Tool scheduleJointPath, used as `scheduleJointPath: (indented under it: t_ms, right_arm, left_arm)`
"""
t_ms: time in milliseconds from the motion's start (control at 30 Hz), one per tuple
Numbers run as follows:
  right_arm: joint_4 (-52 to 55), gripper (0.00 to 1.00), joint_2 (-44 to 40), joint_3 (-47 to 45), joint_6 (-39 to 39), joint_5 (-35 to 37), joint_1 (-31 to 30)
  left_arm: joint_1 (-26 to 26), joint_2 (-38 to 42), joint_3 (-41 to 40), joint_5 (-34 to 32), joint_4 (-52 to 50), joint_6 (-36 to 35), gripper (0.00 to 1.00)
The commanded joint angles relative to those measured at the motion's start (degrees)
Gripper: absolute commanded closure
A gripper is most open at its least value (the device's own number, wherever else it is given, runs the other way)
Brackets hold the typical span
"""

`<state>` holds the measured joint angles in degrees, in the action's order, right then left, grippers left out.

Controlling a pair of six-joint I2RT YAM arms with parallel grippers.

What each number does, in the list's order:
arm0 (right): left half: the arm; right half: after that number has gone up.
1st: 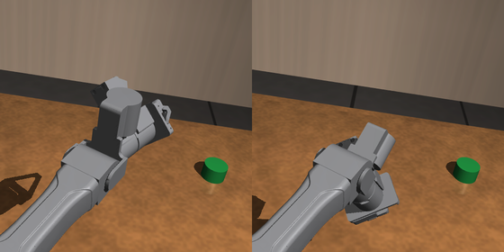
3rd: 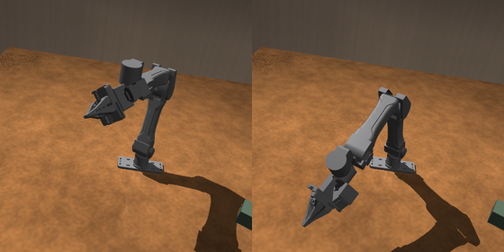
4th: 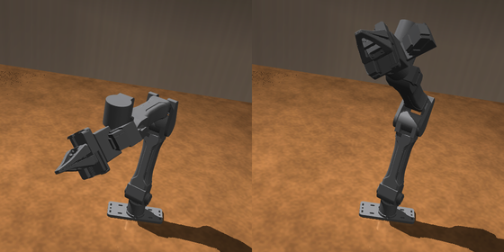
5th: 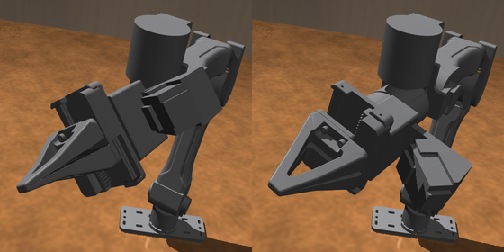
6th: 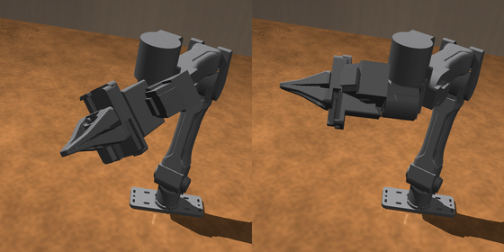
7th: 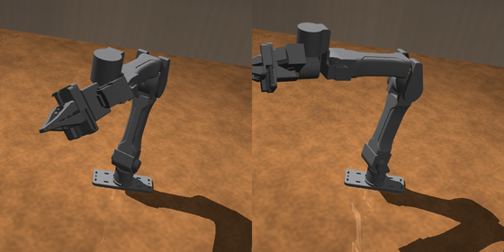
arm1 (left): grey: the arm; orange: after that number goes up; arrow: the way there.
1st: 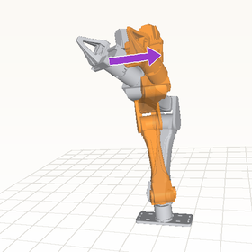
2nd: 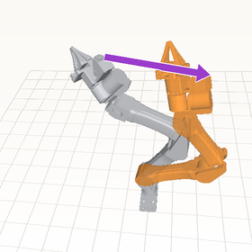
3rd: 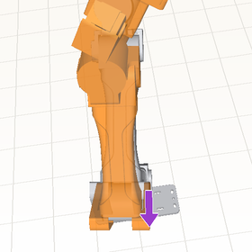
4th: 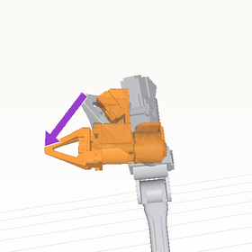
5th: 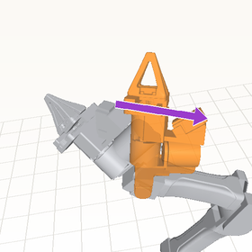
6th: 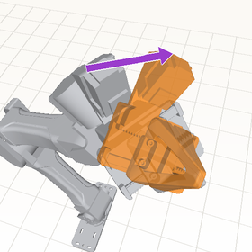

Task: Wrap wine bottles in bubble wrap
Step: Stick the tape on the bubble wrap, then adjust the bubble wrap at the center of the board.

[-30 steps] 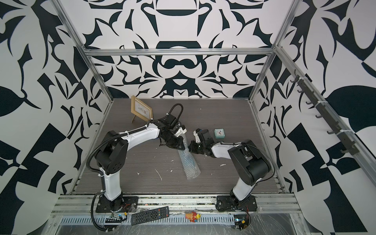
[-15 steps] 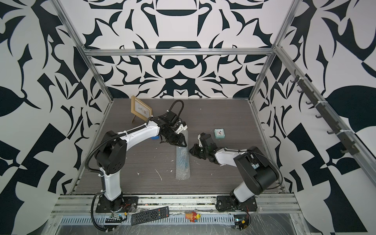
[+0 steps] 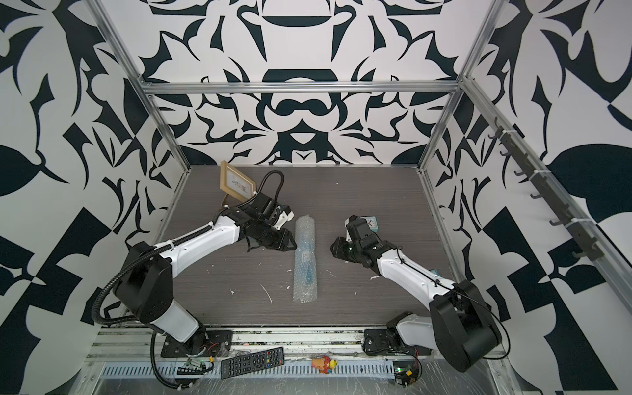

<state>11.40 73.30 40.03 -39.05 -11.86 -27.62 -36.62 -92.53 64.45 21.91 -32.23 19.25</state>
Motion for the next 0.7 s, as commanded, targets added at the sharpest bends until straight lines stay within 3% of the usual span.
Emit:
scheduleJointPath:
  t_ms: [0, 200, 300, 467, 600, 667]
  right_arm:
    - [-0.36, 0.55, 2.50, 7.07, 2.72, -1.84, -1.54]
    - [-1.00, 0.53, 15.65, 19.96, 5.50, -4.23, -3.18]
    - [-0.71, 0.55, 21.69, 25.01, 7.05, -2.13, -3.19]
    - [-0.42, 0.69, 28.61, 30.59, 7.90, -3.79, -3.12]
    - [-0.83, 0.92, 30.98, 30.83, 7.24, -2.42, -3.13]
    - [-0.51, 0.98, 31.78, 30.81, 7.40, -0.75, -3.06]
  left_arm:
    - [-0.26, 3.37, -4.61, 1.68, 5.77, 4.81, 0.56]
    - [-4.52, 4.92, -11.19, 1.21, 12.63, 10.89, 0.57]
    - [-6.89, 5.17, -13.38, 0.35, 15.43, 13.61, 0.56]
    - [-10.10, 4.53, -14.73, -0.54, 17.93, 15.80, 0.52]
    - [-11.32, 3.31, -15.55, -1.43, 18.43, 16.61, 0.51]
    - [-11.84, 2.26, -16.00, -1.73, 18.43, 16.95, 0.51]
